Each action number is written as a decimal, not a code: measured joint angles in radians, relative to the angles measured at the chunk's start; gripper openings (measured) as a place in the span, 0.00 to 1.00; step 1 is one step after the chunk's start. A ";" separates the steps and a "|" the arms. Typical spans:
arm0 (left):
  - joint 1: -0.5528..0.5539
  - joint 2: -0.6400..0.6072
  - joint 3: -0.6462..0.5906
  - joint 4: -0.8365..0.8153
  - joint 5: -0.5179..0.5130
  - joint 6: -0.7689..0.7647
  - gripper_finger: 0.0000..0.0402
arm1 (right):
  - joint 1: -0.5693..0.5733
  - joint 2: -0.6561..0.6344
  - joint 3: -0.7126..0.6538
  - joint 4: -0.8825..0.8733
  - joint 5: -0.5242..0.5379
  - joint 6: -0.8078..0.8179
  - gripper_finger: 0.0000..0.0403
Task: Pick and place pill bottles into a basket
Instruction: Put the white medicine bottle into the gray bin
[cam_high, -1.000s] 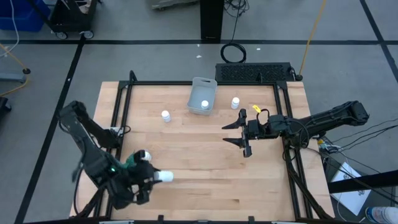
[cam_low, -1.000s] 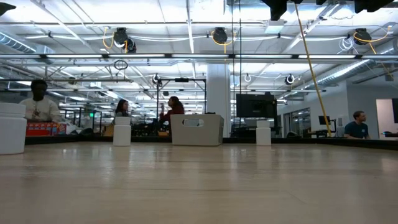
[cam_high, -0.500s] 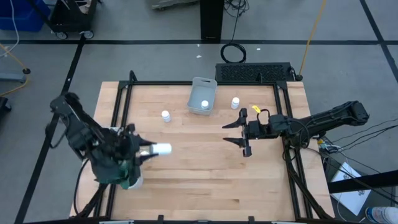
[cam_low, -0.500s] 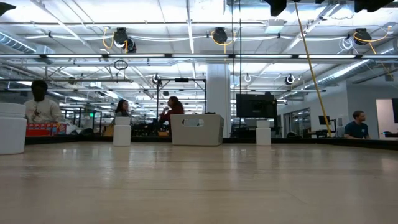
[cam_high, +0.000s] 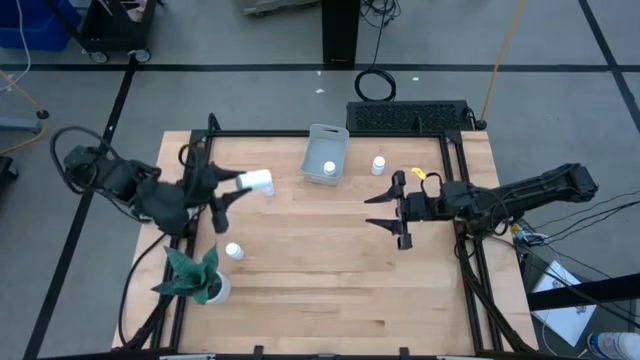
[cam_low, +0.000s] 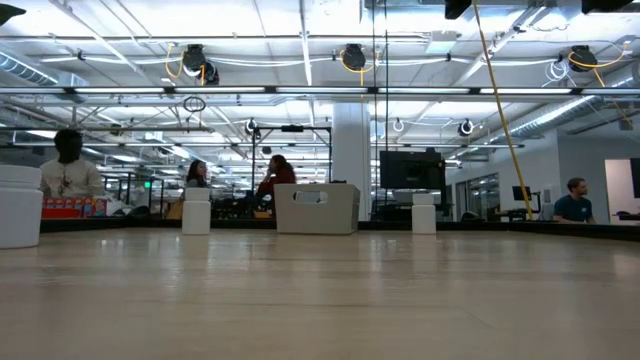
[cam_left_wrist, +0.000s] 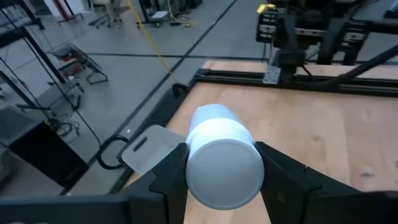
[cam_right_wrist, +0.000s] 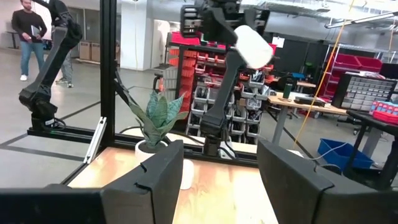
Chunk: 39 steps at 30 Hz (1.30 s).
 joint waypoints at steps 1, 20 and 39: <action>0.026 -0.005 0.000 0.013 0.022 0.024 0.41 | -0.001 -0.004 0.000 0.000 0.000 -0.002 0.49; 0.593 0.008 0.000 0.266 0.411 0.297 0.48 | -0.001 -0.022 0.000 -0.044 0.000 -0.021 0.49; 0.965 0.342 0.008 0.459 0.860 0.300 0.46 | -0.002 -0.022 0.000 -0.117 0.082 -0.022 0.49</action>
